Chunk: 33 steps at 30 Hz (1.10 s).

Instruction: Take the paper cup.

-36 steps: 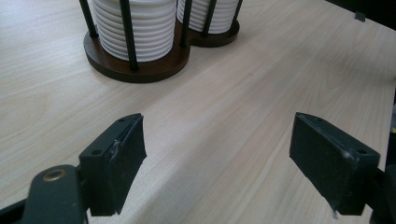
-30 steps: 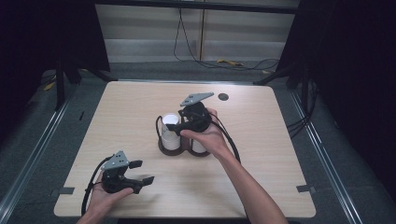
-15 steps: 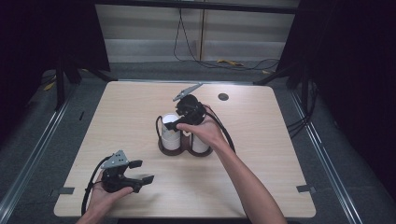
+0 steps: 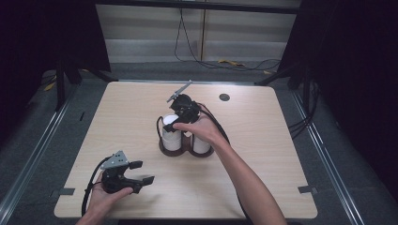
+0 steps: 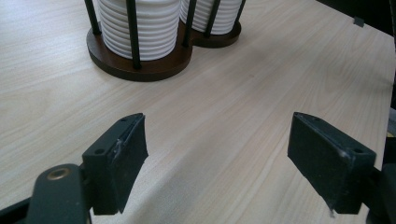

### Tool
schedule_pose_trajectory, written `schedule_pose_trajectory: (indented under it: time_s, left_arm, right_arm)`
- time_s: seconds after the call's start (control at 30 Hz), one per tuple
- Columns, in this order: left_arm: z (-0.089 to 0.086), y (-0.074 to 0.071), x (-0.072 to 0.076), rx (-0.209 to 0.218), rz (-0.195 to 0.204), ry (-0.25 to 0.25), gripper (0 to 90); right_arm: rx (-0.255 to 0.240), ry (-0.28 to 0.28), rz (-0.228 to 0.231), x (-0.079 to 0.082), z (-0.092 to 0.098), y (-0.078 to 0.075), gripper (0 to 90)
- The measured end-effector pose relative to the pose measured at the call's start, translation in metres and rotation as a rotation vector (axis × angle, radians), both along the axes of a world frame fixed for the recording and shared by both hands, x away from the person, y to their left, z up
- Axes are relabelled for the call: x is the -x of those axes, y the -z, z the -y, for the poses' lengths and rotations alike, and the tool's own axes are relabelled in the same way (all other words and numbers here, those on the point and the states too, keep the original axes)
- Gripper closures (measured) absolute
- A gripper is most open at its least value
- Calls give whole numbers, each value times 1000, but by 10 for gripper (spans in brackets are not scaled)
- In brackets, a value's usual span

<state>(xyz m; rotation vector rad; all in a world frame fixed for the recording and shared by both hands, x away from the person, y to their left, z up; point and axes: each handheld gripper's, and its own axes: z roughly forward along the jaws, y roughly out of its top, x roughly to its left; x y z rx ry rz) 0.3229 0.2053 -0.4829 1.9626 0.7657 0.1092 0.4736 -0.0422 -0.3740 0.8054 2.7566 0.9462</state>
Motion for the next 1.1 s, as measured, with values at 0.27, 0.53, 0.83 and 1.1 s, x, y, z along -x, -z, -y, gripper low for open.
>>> schedule_pose_trajectory:
  time_s: [0.27,0.53,0.83,1.1]
  left_arm:
    - [0,0,0,3,-6,-6,197]
    - [-1,0,0,-4,0,-4,197]
    - [-1,-1,0,-18,14,-12,197]
    - [0,-1,0,-19,7,-7,197]
  right_arm:
    - [51,-12,-26,-3,-6,-1,285]
    - [83,-19,-50,-9,-12,4,312]
    - [132,-24,-83,-14,-17,4,314]
    - [144,-29,-98,-15,-17,4,321]
